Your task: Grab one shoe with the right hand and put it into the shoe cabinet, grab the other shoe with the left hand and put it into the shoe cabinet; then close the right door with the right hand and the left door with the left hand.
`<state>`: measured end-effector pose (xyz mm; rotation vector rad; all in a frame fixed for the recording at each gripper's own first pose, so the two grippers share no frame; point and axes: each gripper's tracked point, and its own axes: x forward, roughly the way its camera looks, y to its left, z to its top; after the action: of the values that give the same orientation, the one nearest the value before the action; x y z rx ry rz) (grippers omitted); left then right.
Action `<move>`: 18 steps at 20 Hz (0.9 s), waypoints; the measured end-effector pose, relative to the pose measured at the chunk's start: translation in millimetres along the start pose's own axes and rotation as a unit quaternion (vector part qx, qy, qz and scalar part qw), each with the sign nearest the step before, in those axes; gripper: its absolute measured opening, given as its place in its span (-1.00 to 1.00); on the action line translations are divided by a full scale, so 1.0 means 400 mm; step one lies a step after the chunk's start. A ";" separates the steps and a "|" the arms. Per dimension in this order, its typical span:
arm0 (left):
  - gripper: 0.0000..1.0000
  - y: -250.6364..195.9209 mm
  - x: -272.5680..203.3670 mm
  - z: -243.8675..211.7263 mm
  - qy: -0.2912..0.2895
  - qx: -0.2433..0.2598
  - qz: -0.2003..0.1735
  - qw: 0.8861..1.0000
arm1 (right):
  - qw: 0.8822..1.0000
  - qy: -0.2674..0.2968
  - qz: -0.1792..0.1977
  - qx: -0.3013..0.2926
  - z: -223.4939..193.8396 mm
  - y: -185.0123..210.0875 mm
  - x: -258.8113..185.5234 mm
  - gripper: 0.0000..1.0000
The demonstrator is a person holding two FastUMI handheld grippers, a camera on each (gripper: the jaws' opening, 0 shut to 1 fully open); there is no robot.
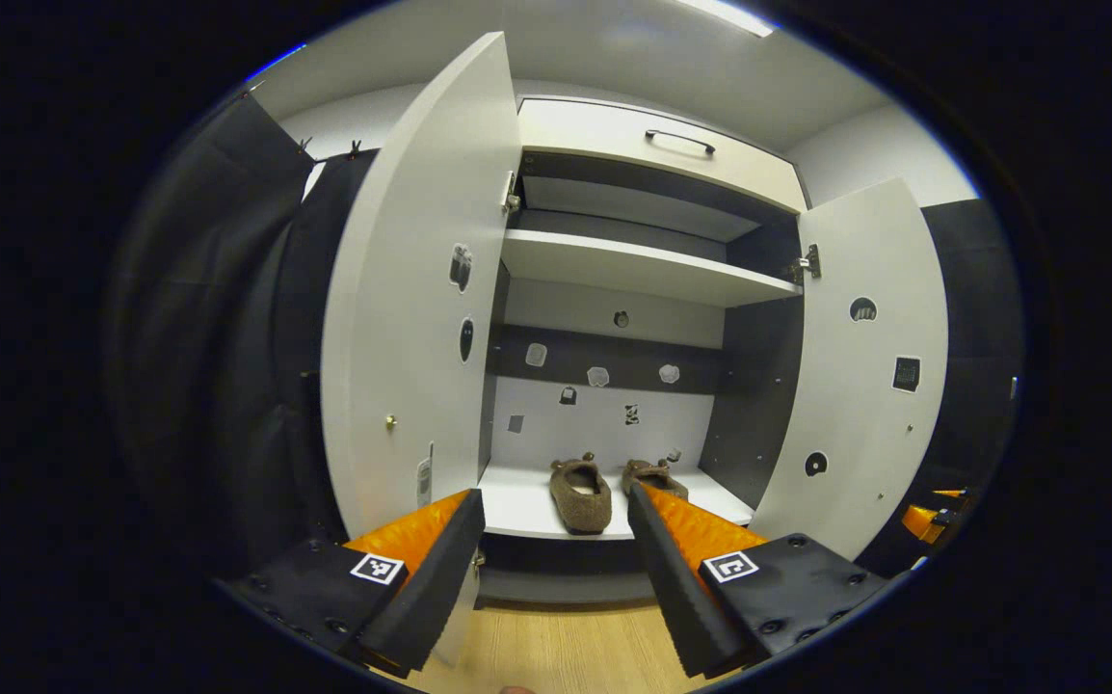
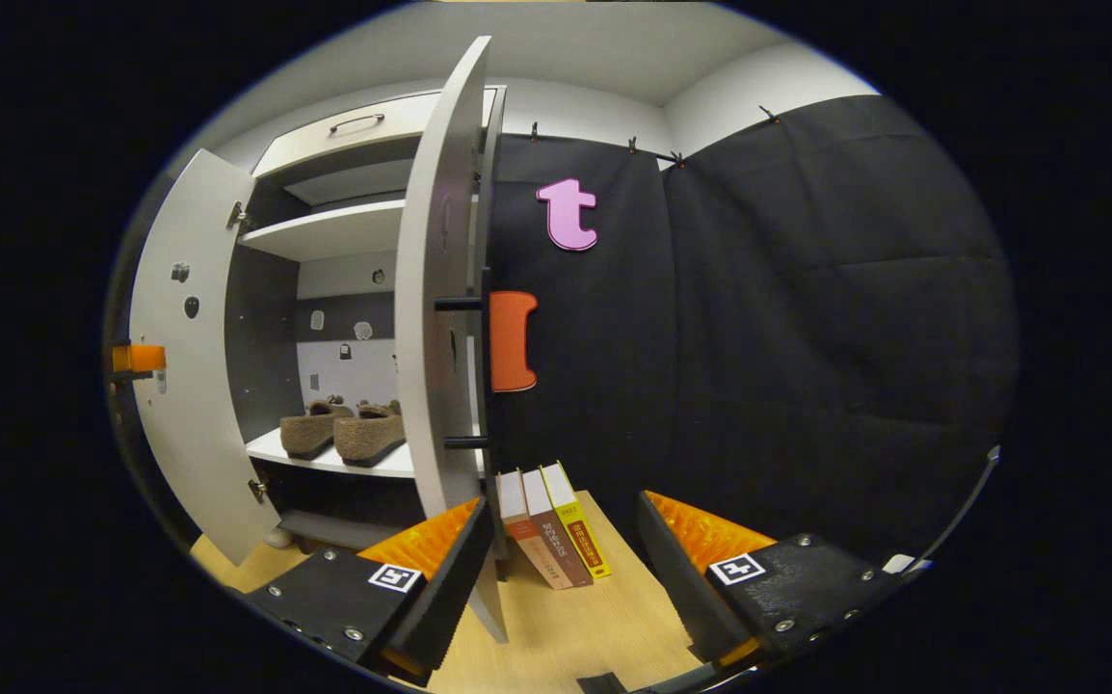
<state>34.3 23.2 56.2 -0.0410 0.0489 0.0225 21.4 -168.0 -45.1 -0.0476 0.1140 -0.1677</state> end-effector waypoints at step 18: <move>0.99 0.179 -0.211 0.011 -0.014 -0.009 0.053 0.998 | 0.994 0.020 0.104 -0.019 -0.114 0.190 0.097 0.79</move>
<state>-51.2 93.3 62.0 -0.0568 0.0219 0.1294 66.5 -101.3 -99.1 -0.0706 0.1615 0.0414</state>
